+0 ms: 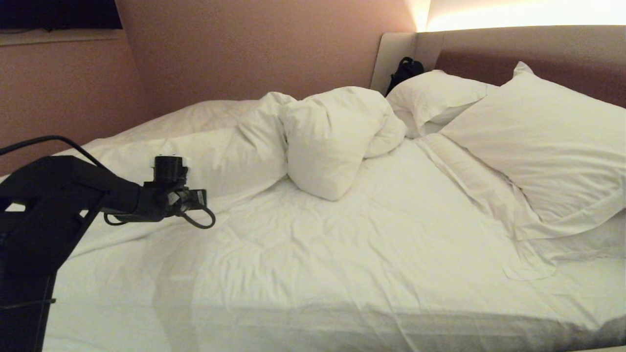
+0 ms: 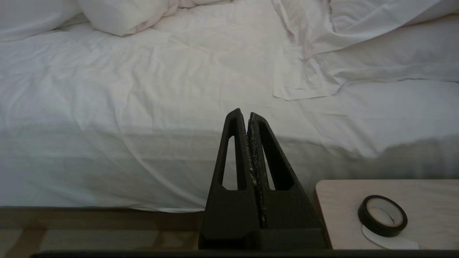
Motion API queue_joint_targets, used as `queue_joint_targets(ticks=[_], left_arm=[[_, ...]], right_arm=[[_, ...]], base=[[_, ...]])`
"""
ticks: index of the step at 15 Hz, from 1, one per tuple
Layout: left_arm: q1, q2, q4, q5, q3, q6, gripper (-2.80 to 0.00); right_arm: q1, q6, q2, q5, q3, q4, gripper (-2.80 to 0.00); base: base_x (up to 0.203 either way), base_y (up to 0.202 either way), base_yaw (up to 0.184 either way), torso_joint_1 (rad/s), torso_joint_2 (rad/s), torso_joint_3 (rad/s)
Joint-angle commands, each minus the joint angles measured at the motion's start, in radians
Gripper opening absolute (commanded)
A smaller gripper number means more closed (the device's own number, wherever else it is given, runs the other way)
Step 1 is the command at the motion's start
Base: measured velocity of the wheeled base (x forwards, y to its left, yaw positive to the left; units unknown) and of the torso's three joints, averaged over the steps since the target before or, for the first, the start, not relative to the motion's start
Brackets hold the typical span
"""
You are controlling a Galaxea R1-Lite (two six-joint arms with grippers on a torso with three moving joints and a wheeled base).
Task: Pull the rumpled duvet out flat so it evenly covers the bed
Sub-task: Flatten the corners of the folded blanket
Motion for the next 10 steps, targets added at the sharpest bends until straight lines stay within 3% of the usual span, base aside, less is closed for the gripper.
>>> queue_joint_targets(ticks=[1,2,5,7,8,10], left_arm=[[-0.001,-0.022,0.007,0.000,0.005,0.025,-2.80],[-0.010,-0.004,-0.009,-0.001,-0.001,0.092,-2.80],[-0.058,0.000,-0.030,0.005,-0.006,0.182,-2.80],[-0.070,0.004,-0.032,0.011,-0.005,0.276,-2.80],[-0.076,0.009,-0.033,0.019,0.000,0.321,0.00],[-0.083,0.029,-0.032,0.042,0.001,0.433,0.00]], right_arm=[[0.000,0.000,0.001,0.000,0.000,0.000,-2.80],[0.000,0.000,0.001,0.000,0.000,0.000,-2.80],[0.000,0.000,0.001,0.000,0.000,0.000,-2.80],[-0.001,0.000,0.001,0.000,0.000,0.000,-2.80],[0.000,0.000,0.001,0.000,0.000,0.000,-2.80],[0.000,0.000,0.001,0.000,0.000,0.000,-2.80]], base=[[0.000,0.000,0.000,0.000,0.00,0.000],[0.000,0.000,0.000,0.000,0.00,0.000],[0.000,0.000,0.000,0.000,0.00,0.000],[0.000,0.000,0.000,0.000,0.00,0.000],[0.000,0.000,0.000,0.000,0.00,0.000],[0.000,0.000,0.000,0.000,0.00,0.000]])
